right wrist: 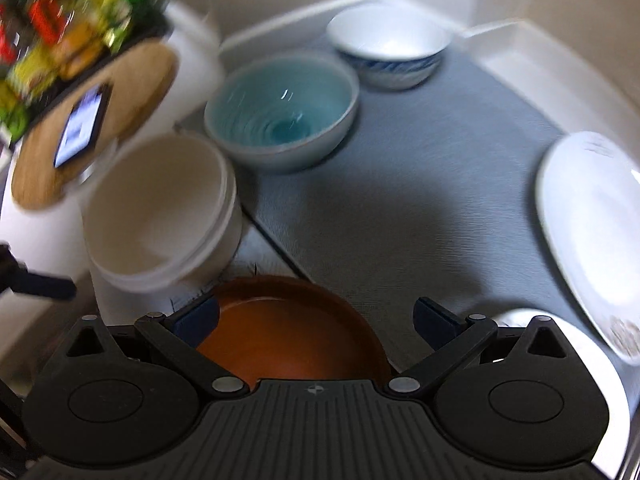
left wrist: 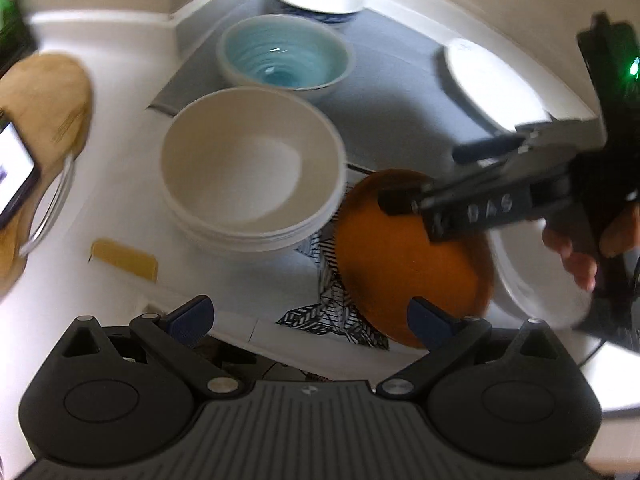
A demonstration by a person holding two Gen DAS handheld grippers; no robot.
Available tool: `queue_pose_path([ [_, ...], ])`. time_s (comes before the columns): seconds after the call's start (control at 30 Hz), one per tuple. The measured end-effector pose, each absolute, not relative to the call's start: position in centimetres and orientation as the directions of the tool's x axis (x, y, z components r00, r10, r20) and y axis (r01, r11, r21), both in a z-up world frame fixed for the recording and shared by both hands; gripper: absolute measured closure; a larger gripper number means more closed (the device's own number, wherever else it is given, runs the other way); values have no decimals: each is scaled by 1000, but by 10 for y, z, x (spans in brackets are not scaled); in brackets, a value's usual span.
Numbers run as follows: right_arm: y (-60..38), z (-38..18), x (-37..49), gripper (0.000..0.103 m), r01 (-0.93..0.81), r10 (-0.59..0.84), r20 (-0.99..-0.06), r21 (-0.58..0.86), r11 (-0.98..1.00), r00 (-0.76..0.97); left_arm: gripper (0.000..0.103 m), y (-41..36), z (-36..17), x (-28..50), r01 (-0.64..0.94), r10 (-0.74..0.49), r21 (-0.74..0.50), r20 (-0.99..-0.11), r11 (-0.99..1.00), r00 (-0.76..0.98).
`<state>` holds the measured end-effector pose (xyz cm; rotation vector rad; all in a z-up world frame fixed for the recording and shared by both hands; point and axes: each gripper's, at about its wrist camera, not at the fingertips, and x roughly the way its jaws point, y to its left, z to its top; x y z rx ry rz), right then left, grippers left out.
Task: Organize plates and bowls
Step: 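Move the right tool to the brown round plate and grasp its rim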
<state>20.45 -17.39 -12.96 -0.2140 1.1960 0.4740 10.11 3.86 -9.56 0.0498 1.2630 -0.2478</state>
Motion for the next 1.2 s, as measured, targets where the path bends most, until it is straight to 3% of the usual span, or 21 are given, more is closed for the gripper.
queue_pose_path([
  [0.1, -166, -149, 210, 6, -503, 212, -957, 86, 860, 198, 0, 34, -103, 99, 154, -153, -116, -954, 981, 259],
  [0.43, -129, -149, 180, 4, -518, 335, -935, 230, 824, 119, 0, 43, -113, 87, 49, -86, -77, -973, 996, 212],
  [0.57, -142, -148, 177, 4, -470, 298, -944, 203, 859, 139, 1, 43, -118, 80, 26, -100, -97, -979, 995, 179],
  [0.67, -157, -147, 173, 4, -452, 292, -947, 202, 869, 138, 9, 35, -123, 81, 25, -136, -133, -977, 991, 165],
  [0.77, -163, -147, 163, 5, -460, 295, -945, 200, 865, 145, 25, 26, -126, 84, 17, -171, -170, -973, 985, 153],
  [0.83, -164, -146, 157, 15, -471, 305, -937, 193, 861, 173, 39, 25, -127, 87, 1, -196, -198, -969, 980, 149],
  [0.9, -168, -143, 151, 48, -499, 334, -919, 193, 845, 210, 64, 25, -125, 85, -31, -222, -229, -965, 973, 143],
  [1.0, -169, -142, 146, 62, -518, 337, -907, 167, 839, 253, 93, 41, -132, 92, -68, -282, -294, -948, 953, 146],
  [1.2, -182, -132, 146, 85, -483, 372, -887, 207, 851, 275, 93, 47, -127, 94, -62, -255, -270, -950, 961, 180],
])
